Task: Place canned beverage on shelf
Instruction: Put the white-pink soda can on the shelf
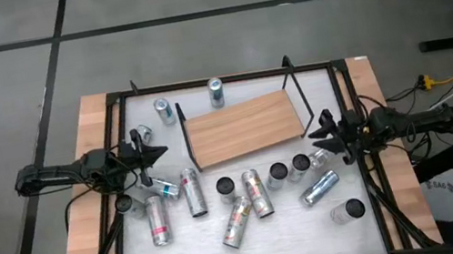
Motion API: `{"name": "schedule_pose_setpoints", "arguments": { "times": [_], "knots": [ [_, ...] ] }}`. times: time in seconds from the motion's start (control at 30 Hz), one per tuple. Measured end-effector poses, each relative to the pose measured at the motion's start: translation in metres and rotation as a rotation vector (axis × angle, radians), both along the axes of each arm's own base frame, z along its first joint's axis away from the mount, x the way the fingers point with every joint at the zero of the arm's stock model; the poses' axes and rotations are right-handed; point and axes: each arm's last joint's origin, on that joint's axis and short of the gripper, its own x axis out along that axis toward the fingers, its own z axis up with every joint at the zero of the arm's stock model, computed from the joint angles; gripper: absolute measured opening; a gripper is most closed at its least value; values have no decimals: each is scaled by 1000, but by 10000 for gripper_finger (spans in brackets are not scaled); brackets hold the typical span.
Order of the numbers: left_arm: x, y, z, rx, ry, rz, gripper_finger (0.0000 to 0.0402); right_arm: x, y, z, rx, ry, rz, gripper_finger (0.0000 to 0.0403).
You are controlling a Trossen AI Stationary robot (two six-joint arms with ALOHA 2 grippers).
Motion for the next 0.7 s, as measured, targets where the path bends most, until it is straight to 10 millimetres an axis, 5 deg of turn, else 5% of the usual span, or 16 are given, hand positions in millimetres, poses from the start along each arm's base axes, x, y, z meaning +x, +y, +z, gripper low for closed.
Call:
{"name": "schedule_pose_setpoints", "arguments": {
  "times": [0.33, 0.7],
  "knots": [
    [0, 0, 0, 0, 0, 0, 2, -4, 1, 14, 39, -36, 47, 309],
    [0, 0, 0, 0, 0, 0, 1, -21, -1, 73, 51, -180, 47, 312]
  ]
}}
